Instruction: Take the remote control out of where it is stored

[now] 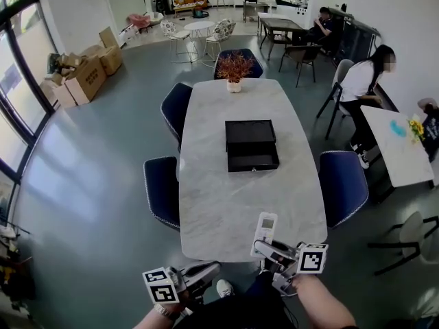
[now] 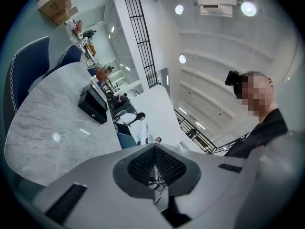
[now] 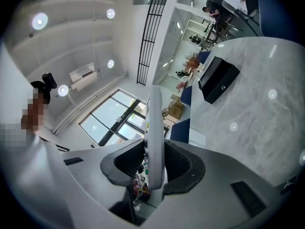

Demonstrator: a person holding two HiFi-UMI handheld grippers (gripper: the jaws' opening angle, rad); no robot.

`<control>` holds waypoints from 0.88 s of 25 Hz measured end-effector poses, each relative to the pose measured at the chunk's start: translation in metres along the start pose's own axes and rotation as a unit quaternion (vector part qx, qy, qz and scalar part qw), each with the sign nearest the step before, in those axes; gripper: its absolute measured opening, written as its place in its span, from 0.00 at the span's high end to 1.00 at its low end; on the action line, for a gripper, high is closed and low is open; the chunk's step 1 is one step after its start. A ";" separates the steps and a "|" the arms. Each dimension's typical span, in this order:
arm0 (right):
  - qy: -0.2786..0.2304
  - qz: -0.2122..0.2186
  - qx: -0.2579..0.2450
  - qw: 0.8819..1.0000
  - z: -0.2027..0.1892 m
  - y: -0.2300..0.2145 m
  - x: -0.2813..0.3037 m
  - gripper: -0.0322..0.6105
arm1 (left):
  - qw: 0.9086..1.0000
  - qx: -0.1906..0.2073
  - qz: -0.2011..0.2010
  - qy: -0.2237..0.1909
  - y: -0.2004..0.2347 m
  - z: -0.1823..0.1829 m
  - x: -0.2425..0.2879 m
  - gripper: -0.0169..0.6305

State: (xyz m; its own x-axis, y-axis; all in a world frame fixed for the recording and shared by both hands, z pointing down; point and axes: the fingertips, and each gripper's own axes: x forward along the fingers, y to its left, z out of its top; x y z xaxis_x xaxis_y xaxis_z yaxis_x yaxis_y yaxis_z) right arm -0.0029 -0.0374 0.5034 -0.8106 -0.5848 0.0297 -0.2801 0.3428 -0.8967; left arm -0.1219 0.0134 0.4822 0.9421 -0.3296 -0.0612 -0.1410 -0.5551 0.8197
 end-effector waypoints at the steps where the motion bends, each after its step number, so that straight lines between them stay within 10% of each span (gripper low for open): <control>1: -0.001 0.004 0.009 1.000 -0.010 0.004 -0.003 0.75 | 1.000 0.001 -0.002 0.003 -0.001 -0.002 0.000 0.96; 22: 0.026 0.052 -0.004 0.998 -0.095 0.057 -0.034 0.75 | 0.999 -0.015 -0.027 0.023 -0.018 -0.032 0.012 0.96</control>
State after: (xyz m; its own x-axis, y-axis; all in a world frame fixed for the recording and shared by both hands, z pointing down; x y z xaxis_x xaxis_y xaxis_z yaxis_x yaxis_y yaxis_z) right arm -0.0402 0.0719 0.4935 -0.8615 -0.5061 -0.0405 -0.1968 0.4063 -0.8923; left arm -0.0980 0.0442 0.4846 0.9613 -0.2636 -0.0805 -0.0805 -0.5480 0.8326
